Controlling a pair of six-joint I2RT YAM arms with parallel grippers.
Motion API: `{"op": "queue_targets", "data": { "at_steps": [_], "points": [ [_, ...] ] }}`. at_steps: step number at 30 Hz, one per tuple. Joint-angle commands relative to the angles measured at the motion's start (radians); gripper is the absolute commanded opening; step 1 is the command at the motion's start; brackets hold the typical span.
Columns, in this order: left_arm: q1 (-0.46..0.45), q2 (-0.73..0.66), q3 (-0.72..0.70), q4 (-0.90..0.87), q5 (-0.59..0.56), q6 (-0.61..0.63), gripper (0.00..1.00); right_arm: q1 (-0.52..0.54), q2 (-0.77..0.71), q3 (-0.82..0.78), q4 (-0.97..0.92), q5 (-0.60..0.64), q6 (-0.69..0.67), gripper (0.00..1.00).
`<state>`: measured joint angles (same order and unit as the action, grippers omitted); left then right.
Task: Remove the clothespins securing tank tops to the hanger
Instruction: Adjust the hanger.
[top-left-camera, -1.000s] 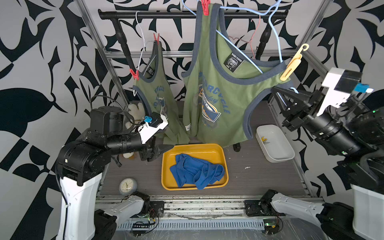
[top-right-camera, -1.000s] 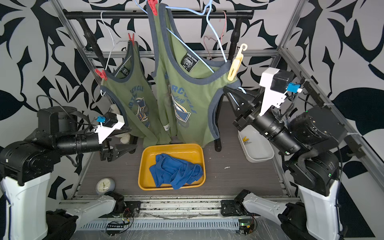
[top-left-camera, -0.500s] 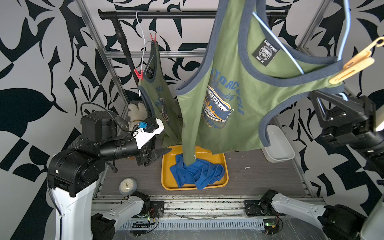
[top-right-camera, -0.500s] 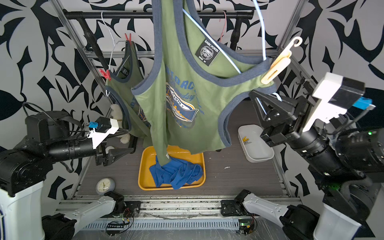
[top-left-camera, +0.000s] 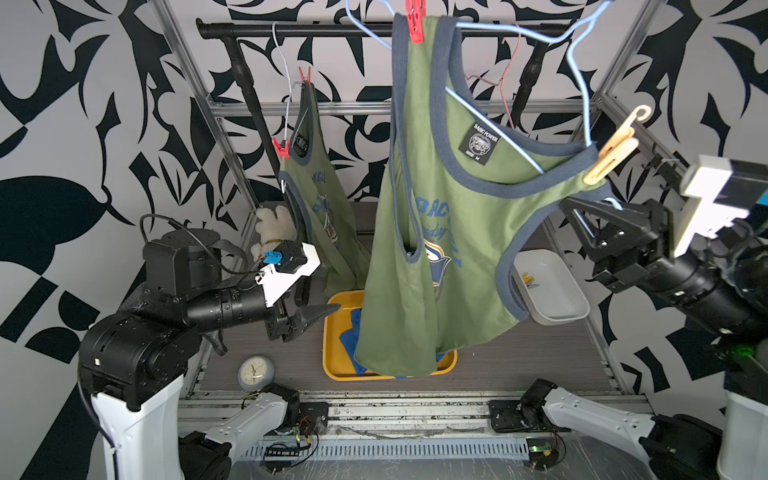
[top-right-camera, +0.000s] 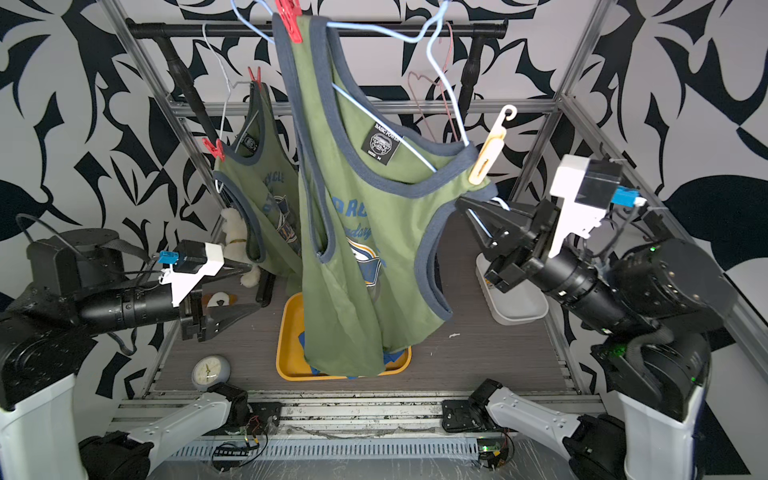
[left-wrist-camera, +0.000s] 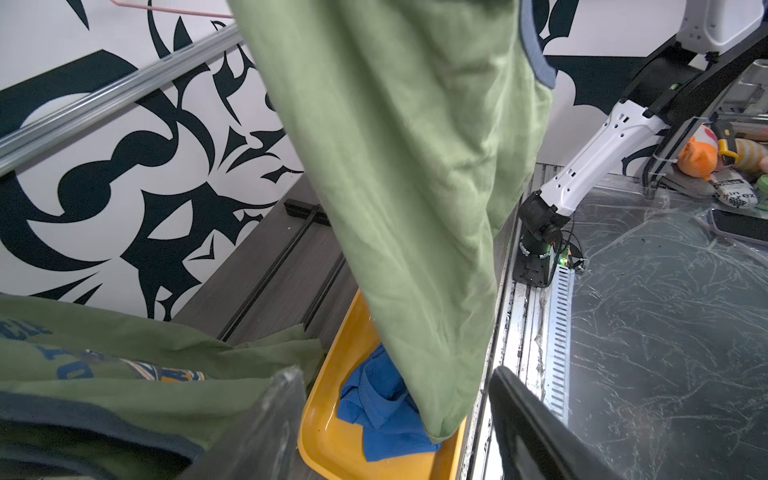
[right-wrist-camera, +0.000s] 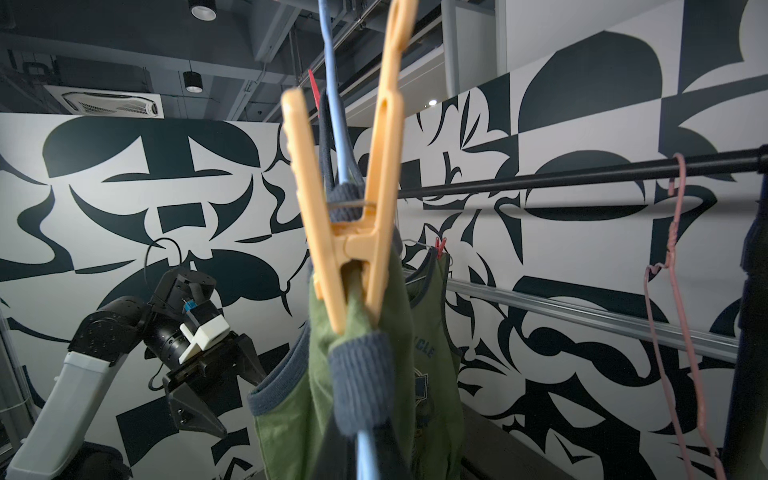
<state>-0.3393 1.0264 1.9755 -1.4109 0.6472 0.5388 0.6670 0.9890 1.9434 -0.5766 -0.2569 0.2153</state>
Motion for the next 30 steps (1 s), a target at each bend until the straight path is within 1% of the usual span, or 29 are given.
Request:
{"op": "queue_targets", "data": {
  "at_steps": [1,12,17,25,27,30],
  "points": [
    [0.009,-0.005,0.027,-0.020,0.037,-0.013,0.74,0.000,-0.005,-0.005,0.167,-0.008,0.028,0.00],
    [0.023,-0.017,0.051,-0.016,0.075,-0.025,0.74,-0.001,0.065,-0.023,0.209,-0.046,0.041,0.00],
    [0.032,-0.020,0.073,0.005,0.089,-0.051,0.74,-0.001,0.057,-0.090,0.225,-0.071,0.046,0.00],
    [0.062,0.012,0.182,0.037,0.189,-0.111,0.74,-0.001,0.025,-0.247,0.221,-0.089,0.017,0.00],
    [0.069,0.022,0.199,0.057,0.196,-0.133,0.73,-0.001,0.025,-0.287,0.216,-0.109,0.009,0.00],
    [0.082,0.033,0.194,0.131,0.176,-0.197,0.73,-0.001,0.033,-0.337,0.210,-0.158,-0.002,0.00]
  ]
}}
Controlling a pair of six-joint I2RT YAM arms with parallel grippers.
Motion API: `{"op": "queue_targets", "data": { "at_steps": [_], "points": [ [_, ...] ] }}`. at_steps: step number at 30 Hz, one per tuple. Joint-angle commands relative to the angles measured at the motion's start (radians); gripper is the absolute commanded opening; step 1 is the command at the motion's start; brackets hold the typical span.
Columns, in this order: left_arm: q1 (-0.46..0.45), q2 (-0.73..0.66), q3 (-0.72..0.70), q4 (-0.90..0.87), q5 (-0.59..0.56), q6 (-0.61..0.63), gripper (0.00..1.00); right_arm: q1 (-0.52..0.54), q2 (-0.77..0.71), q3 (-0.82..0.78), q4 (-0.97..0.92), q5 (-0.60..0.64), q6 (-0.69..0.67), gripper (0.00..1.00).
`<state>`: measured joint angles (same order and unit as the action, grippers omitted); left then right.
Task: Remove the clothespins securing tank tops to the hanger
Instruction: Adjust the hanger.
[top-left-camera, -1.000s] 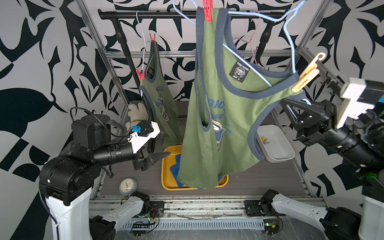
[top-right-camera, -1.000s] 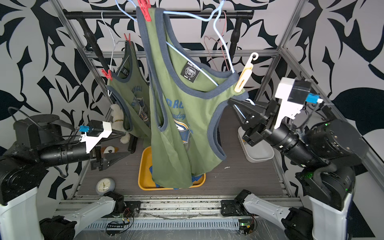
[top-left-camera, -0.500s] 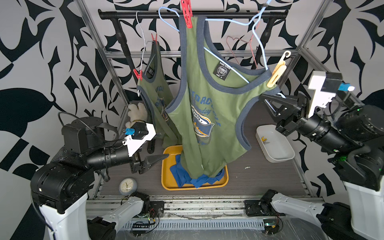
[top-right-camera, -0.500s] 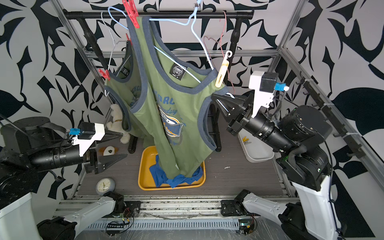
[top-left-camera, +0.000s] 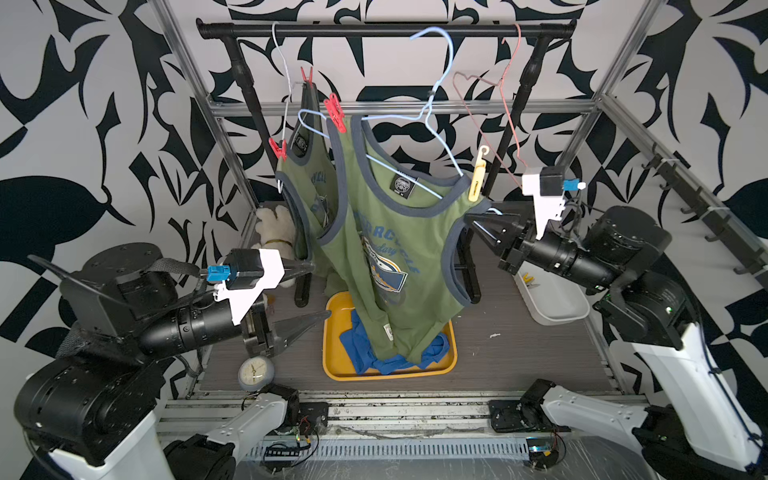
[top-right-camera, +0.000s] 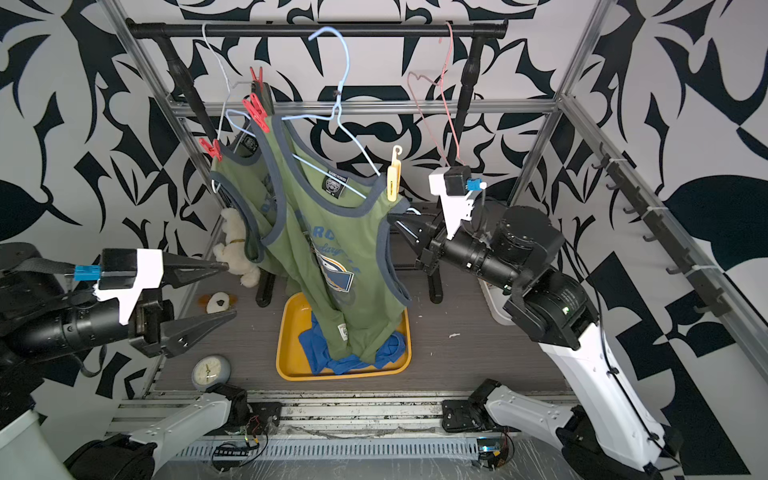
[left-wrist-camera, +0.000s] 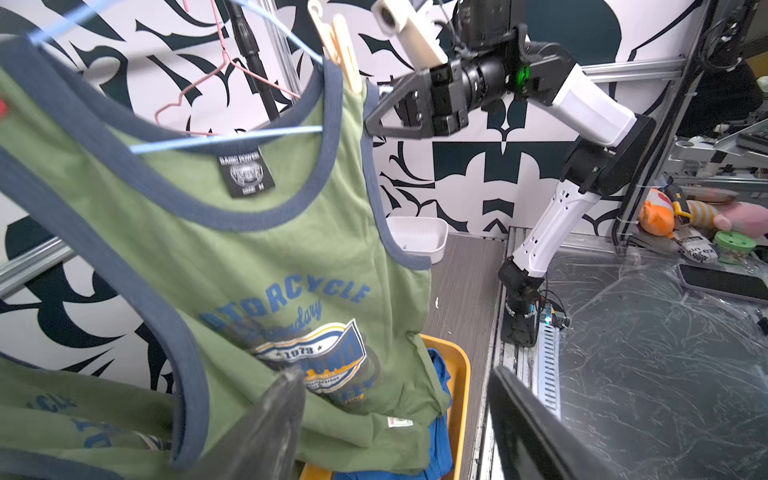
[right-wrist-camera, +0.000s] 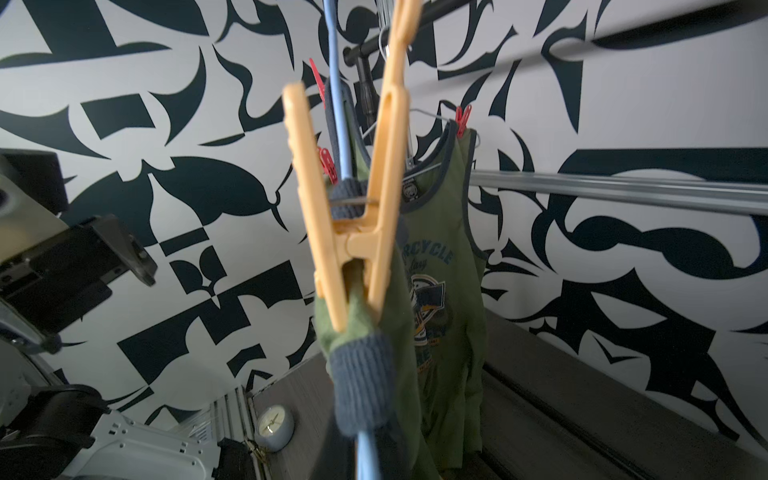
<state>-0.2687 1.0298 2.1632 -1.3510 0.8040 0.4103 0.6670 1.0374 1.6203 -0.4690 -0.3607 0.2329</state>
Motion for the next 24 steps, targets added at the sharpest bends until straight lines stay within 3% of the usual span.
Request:
{"op": "queue_targets", "data": {
  "at_steps": [1,15,24],
  "points": [
    [0.016,0.032,0.003,0.097,0.009,-0.092,0.73,0.000,-0.012,-0.032,0.104,-0.067,-0.021,0.00],
    [0.020,0.225,0.091,0.305,-0.007,-0.236,0.73,-0.001,-0.017,-0.193,0.163,-0.253,-0.053,0.00],
    [0.020,0.362,0.141,0.355,0.137,-0.330,0.73,0.000,0.006,-0.218,0.153,-0.304,-0.096,0.00]
  ]
}}
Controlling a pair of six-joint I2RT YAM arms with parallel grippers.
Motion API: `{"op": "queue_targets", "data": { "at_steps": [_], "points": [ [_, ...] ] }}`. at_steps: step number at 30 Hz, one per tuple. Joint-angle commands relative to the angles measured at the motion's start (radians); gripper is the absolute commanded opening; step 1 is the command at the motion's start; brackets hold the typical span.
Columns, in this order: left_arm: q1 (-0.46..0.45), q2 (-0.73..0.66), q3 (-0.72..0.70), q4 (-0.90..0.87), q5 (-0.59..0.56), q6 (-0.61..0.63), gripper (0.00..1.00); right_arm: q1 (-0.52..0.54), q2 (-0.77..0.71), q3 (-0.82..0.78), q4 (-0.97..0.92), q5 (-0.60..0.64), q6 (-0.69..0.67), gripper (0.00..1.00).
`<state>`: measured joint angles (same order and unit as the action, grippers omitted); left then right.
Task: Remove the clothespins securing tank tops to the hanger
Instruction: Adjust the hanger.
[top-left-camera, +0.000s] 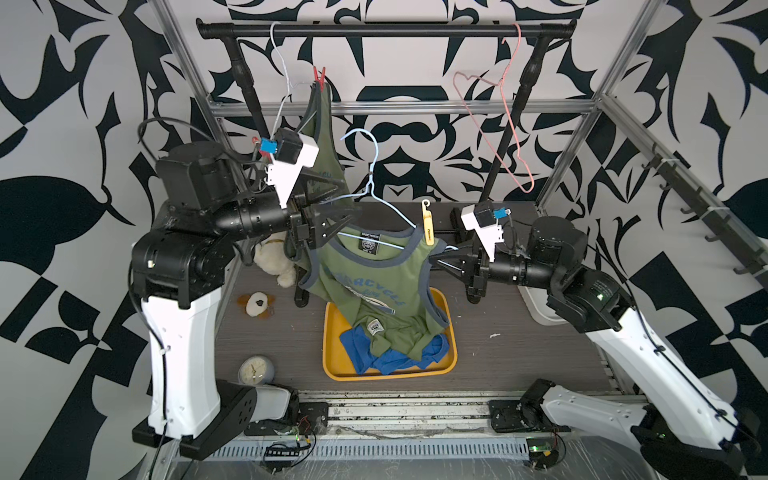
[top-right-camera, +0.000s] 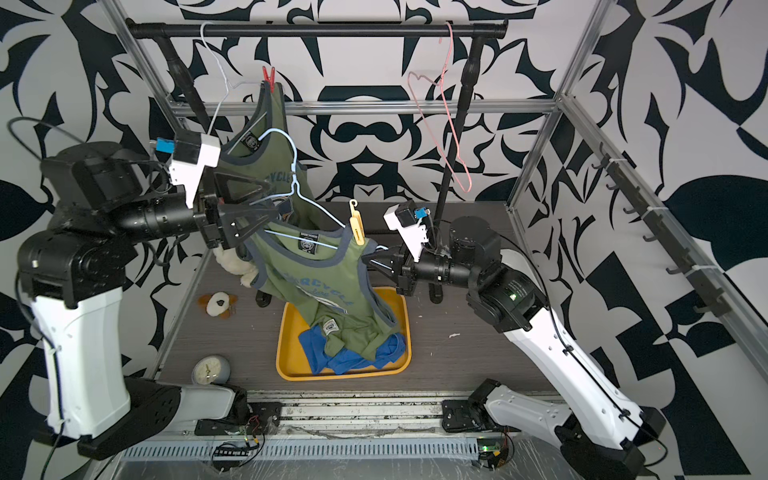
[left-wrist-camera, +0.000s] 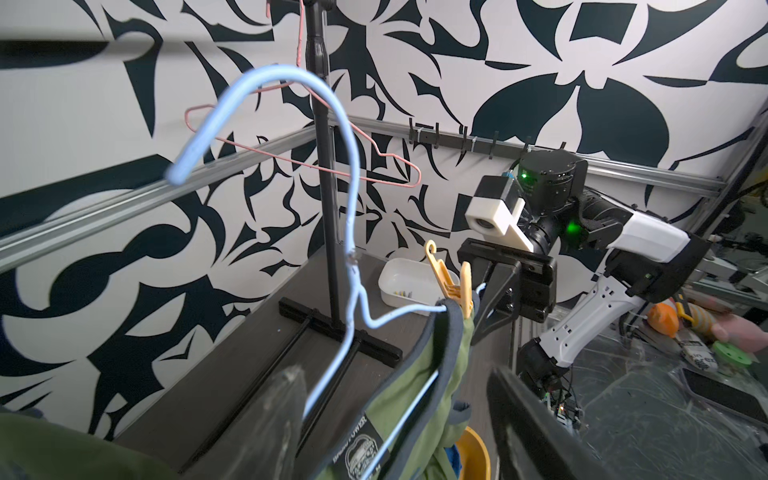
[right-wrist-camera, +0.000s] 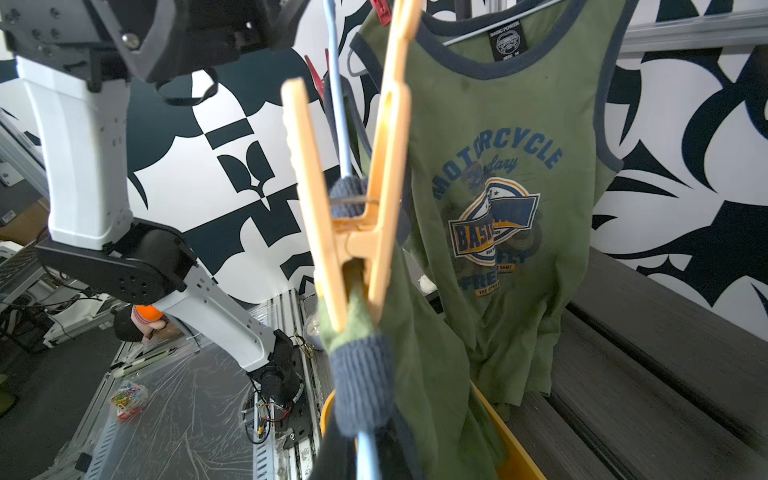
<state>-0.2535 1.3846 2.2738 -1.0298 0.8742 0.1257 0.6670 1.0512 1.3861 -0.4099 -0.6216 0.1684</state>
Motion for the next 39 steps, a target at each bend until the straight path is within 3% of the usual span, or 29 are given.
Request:
{"op": "queue_targets", "data": {
  "at_steps": [1,10,21,26,30,39],
  "points": [
    [0.003,0.018,0.030,0.035,0.069,-0.047,0.73,0.000,-0.009,0.016,0.094,-0.048,-0.035,0.00],
    [0.002,0.047,0.055,0.060,0.123,-0.089,0.73,0.001,0.017,0.027,0.088,-0.080,-0.058,0.00],
    [0.002,0.045,0.012,0.083,0.174,-0.124,0.52,0.004,0.013,0.002,0.131,-0.106,-0.046,0.00],
    [0.002,0.036,-0.013,0.086,0.160,-0.120,0.51,0.008,0.009,0.008,0.140,-0.125,-0.041,0.00],
    [0.002,0.037,-0.017,0.086,0.167,-0.122,0.29,0.009,0.004,0.001,0.140,-0.129,-0.041,0.00],
    [0.002,0.027,-0.032,0.115,0.210,-0.171,0.02,0.011,0.012,-0.001,0.143,-0.130,-0.040,0.00]
  ]
}}
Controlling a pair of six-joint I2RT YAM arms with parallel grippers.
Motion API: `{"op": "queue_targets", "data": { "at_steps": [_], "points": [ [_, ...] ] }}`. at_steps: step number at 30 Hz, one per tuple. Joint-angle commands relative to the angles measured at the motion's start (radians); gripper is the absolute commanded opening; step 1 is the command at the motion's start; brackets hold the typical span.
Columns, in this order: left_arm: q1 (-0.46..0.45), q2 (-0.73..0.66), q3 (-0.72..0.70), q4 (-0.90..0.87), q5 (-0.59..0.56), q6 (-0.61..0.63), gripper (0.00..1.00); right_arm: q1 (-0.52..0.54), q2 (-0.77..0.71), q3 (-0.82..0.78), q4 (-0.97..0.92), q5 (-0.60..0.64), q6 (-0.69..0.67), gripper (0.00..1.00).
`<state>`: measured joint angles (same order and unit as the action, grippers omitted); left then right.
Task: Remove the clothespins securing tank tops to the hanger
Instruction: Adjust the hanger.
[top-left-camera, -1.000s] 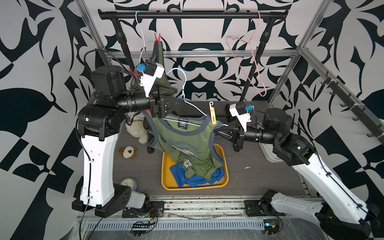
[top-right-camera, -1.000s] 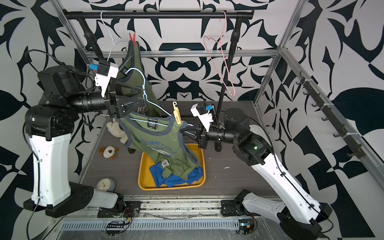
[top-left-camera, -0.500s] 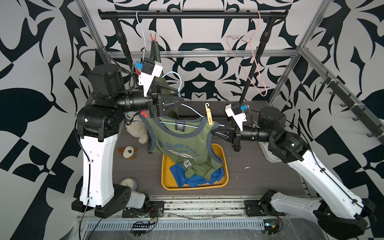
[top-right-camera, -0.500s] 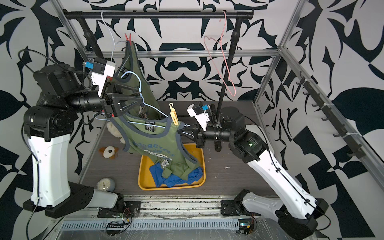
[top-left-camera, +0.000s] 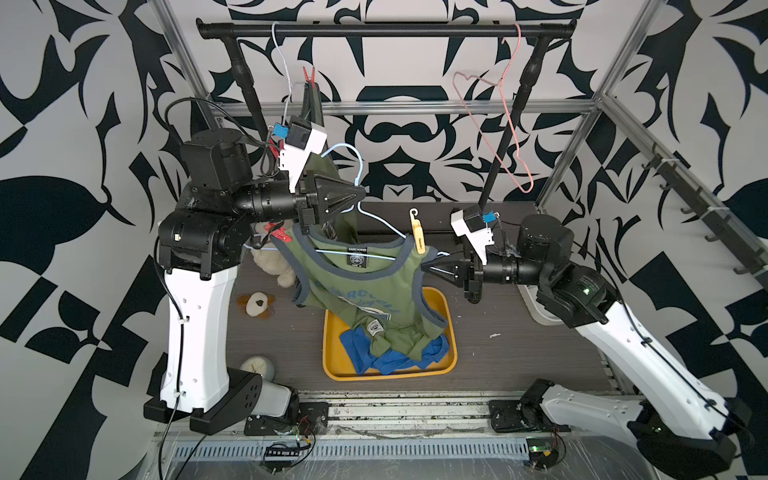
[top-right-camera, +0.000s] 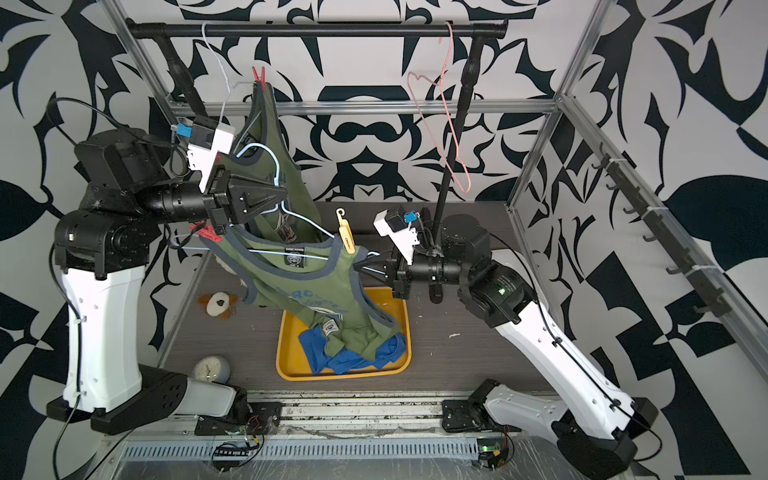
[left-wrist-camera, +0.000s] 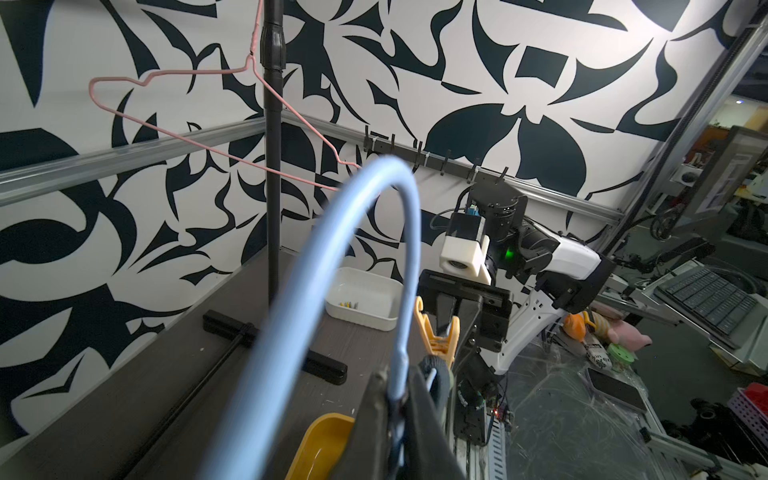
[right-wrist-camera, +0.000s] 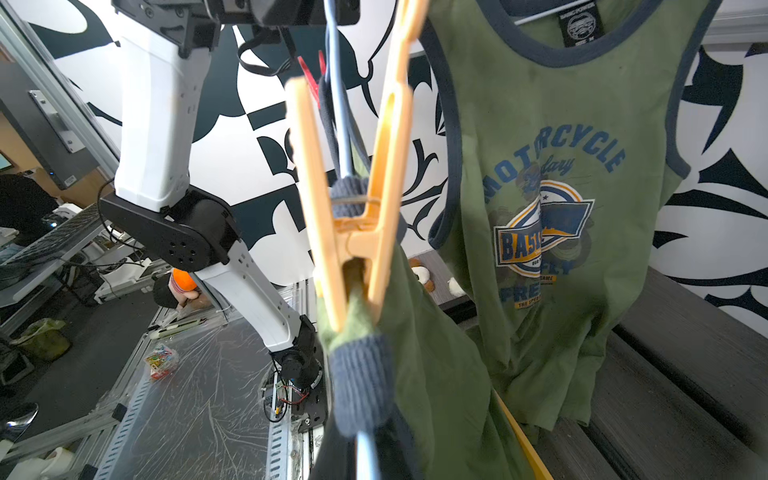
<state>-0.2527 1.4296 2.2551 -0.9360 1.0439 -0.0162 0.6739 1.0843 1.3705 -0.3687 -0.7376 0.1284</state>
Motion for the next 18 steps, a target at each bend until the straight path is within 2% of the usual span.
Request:
{"op": "queue_targets", "data": {
  "at_steps": [1,4,7,10,18],
  "points": [
    [0.001,-0.021,-0.018,0.022,0.043,-0.031,0.00,0.004,-0.021,0.015,0.103,-0.009,-0.001,0.00],
    [0.002,-0.037,-0.041,0.023,0.051,-0.031,0.00,0.004,-0.012,0.020,0.103,0.011,0.000,0.03],
    [0.001,-0.058,-0.072,0.023,0.054,-0.031,0.00,0.004,-0.002,0.037,0.070,0.037,-0.027,0.25],
    [0.002,-0.081,-0.115,0.005,0.054,-0.006,0.00,0.004,0.006,0.067,0.008,0.073,-0.073,0.35],
    [0.002,-0.119,-0.176,-0.077,0.051,0.074,0.00,-0.010,0.017,0.220,-0.233,0.145,-0.200,0.42]
  ]
}}
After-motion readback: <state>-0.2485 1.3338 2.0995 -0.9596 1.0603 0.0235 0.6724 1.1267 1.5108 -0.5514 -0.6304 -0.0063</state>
